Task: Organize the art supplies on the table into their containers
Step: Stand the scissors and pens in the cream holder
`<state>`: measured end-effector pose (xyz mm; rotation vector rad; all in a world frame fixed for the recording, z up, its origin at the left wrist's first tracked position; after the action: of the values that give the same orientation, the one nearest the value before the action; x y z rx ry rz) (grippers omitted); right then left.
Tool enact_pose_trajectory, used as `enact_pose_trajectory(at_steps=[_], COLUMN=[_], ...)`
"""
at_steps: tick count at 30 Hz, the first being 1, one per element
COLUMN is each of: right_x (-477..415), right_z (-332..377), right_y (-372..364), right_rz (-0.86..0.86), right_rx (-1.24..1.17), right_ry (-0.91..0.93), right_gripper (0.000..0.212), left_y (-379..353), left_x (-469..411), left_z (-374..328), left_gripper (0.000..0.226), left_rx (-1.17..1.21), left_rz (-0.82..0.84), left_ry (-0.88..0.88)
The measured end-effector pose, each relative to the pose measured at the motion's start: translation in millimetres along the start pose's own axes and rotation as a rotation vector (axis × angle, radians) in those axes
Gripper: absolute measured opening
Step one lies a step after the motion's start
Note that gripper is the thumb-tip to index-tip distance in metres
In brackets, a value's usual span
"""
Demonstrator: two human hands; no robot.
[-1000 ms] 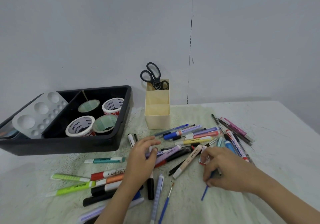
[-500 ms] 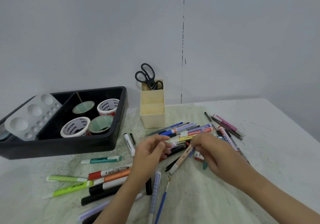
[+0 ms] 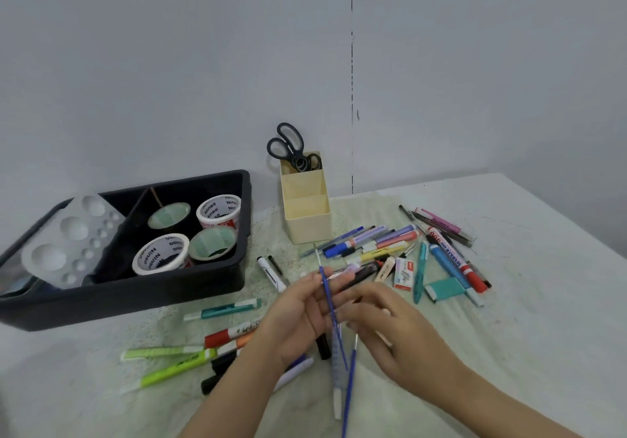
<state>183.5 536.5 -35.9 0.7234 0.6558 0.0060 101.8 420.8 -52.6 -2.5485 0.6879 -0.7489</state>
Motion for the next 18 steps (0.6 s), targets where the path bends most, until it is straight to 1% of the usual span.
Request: enact_pose_trajectory(at_steps=[2,3,4,5,6,7,9,13,16,18], right_x=[7.1,9.7,12.6,15.1,17.6,18.7,16.9,8.5,3.4,2.3], right_z=[-2.3,-5.0,-9.4,-12.7,-14.7,-15.3,-13.7,-14.2,-16.5,-16.8], right_y=[-6.3,-10.3,-15.5,-20.0,-24.2,-27.9,-32.5,-36.7,-33.3,-30.6], right_rz=[-0.061,-0.041,0.015,0.077,0.130,0.161,0.171,0.209,0.160,0.153], right_rx=[0.037,0.099,0.170,0.239,0.296,0.322,0.325,0.300,0.254,0.282], right_ry=[-0.207,-0.343,-0.483,-0.621,-0.734,-0.817,-0.920,-1.042,-1.103,-1.108], right_gripper=[0.013,0.010,0.007,0.011,0.020,0.027,0.031,0.025,0.033,0.037], left_y=[13.4,20.5,25.4,29.5,32.8,35.7,39.8,44.0,46.7,49.1], left_x=[3.2,4.1,6.6,9.2,12.0,15.0,20.3,29.4,37.5,42.5], left_z=[2.9,5.3,7.2,8.8,10.6,12.4,14.5,15.6,16.8,17.9], left_gripper=[0.023,0.021,0.018,0.017,0.017,0.019,0.021,0.025,0.028,0.028], left_rx=[0.049,0.049,0.042,0.039,0.041,0.046,0.057,0.076,0.035,0.001], left_rz=[-0.071,-0.106,-0.125,-0.134,-0.136,-0.134,-0.110,-0.045,-0.005,0.007], left_ry=[0.009,0.012,0.018,0.023,0.034,0.048,0.068,0.078,0.066,0.062])
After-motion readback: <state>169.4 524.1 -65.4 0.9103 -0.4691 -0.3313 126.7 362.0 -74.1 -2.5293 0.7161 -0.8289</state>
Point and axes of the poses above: each hand's wrist, its own x-axis away from the middle knuckle, its own y-axis out of the back of the hand, z = x × y, the point moved 4 cm from there along -x, towards the middle knuckle, and after that the axes turned 10 degrees about -x, right-handed, at the moved point
